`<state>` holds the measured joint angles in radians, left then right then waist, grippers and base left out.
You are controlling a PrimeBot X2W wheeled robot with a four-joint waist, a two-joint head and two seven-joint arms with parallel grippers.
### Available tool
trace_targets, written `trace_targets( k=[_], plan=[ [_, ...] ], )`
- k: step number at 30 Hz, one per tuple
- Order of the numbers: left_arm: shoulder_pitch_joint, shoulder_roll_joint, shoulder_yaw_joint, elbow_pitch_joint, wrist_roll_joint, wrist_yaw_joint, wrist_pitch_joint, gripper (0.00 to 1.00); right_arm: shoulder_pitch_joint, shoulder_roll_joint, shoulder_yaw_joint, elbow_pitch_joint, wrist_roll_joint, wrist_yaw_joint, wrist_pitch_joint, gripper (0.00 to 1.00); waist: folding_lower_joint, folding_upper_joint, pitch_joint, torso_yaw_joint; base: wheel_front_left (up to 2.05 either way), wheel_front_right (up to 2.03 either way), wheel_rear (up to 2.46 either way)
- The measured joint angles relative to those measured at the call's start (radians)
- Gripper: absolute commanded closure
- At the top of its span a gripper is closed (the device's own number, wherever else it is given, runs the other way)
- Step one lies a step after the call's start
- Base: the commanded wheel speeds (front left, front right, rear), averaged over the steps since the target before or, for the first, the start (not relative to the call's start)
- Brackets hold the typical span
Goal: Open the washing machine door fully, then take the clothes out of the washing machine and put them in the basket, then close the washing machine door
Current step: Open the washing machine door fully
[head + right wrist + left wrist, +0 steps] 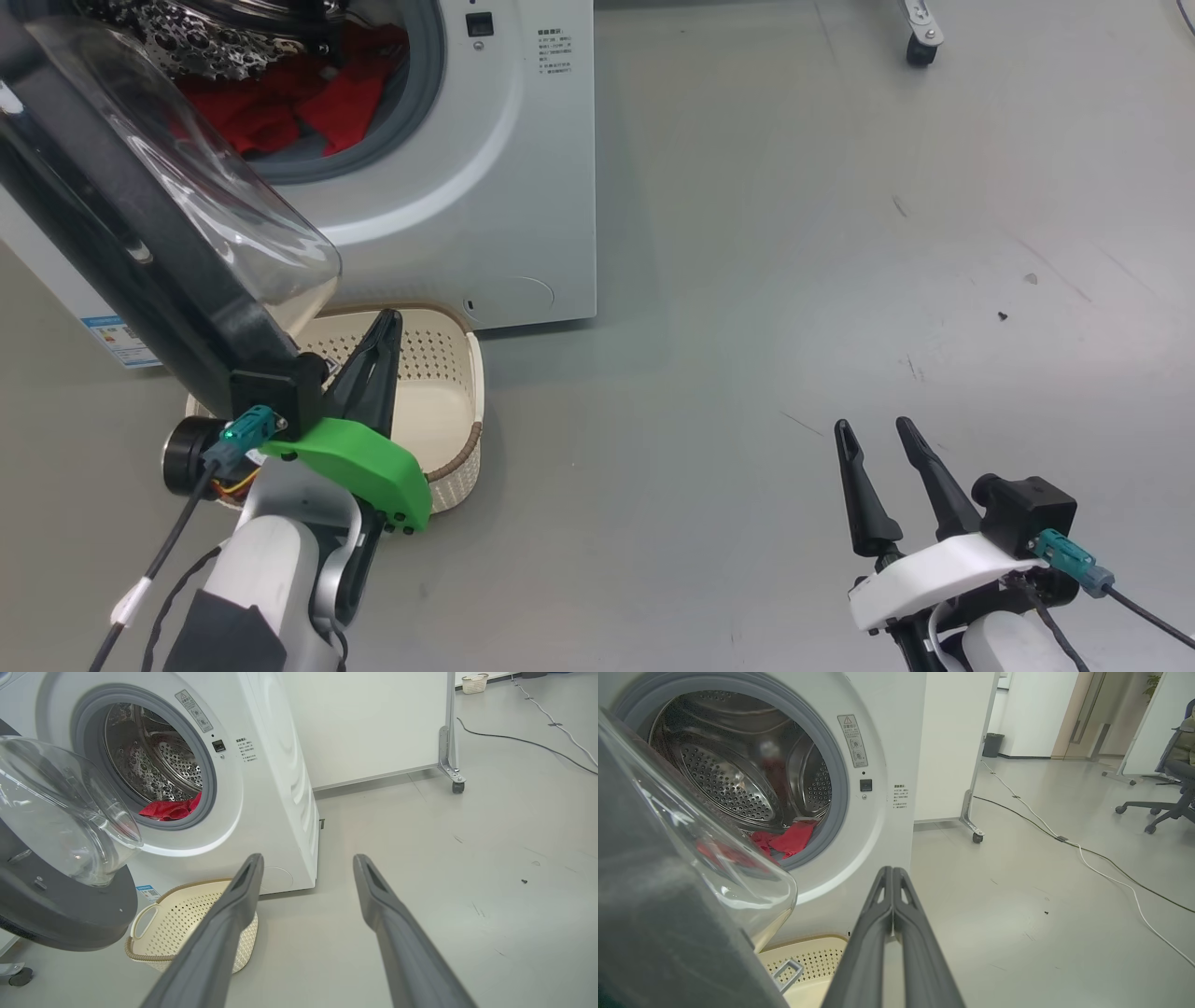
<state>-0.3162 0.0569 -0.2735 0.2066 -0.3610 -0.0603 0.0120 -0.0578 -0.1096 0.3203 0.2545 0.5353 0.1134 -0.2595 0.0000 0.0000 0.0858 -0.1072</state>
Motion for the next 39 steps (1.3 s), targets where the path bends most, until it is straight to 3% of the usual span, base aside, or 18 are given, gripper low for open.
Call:
trace_targets(
  k=[25,39],
  plan=[
    [0.004,0.005,0.064,0.143,-0.035,0.026,-0.006,1.0,-0.003,0.009,-0.023,0.01,-0.003,0.003,0.0,0.0,0.0,0.0,0.012,-0.012,0.0,0.0,0.0],
    [-0.002,-0.004,0.058,0.188,-0.035,0.025,-0.041,1.0,-0.002,0.01,-0.041,0.013,-0.01,0.008,0.0,0.0,0.0,0.0,0.008,0.037,0.0,0.0,0.0]
  ],
)
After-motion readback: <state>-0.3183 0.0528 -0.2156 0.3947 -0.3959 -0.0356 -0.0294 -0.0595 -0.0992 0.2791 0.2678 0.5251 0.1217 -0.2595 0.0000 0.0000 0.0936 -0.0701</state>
